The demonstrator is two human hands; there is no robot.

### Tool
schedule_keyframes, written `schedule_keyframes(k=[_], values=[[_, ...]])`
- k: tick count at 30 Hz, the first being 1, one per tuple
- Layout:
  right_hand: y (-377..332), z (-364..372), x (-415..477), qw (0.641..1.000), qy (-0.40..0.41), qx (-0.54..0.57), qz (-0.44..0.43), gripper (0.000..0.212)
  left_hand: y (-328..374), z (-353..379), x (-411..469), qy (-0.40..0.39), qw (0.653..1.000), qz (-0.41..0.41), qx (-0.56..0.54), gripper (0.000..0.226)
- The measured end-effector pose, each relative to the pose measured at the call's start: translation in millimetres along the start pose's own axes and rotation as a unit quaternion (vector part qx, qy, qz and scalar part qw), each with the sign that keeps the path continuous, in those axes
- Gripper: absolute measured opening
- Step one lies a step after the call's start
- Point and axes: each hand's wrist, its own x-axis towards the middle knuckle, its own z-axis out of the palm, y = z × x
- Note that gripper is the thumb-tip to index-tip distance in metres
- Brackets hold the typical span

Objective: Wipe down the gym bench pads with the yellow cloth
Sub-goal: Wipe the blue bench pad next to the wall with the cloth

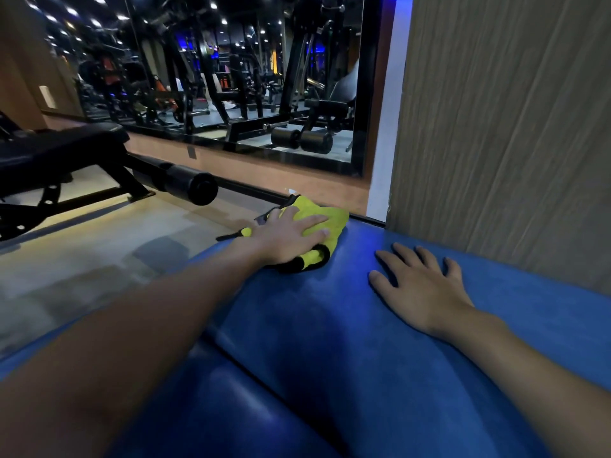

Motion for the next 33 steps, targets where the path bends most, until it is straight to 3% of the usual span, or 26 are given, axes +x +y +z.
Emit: schedule_keyframes(k=[4,8,15,20,24,31,33], values=[[-2,-3,-2,1.0,-0.006,-0.002,0.001,0.064,-22,1,-51,0.015,1.0,-0.01,0.012,0.054],[-3,-4,-4,1.0,-0.012,-0.005,0.002,0.064,-38,-5,-100,-0.002,1.0,-0.018,0.01,0.078],[-3,-5,-6,1.0,-0.014,-0.007,0.002,0.065,-55,-6,-137,0.015,0.999,-0.051,0.003,0.078],[-5,-3,-6,1.0,-0.009,-0.015,0.004,0.064,-61,-10,-97,0.002,0.999,-0.048,-0.026,0.078],[-5,0,-4,1.0,-0.009,-0.02,0.005,0.063,-67,-8,-47,0.018,0.997,-0.044,-0.054,0.052],[-6,2,-1,0.999,-0.008,-0.041,0.002,0.061,-42,-8,35,0.019,0.997,-0.045,-0.067,0.08],[-6,3,-1,0.999,-0.005,-0.043,0.0,0.061,-25,-7,53,0.013,0.998,-0.048,-0.046,0.076]])
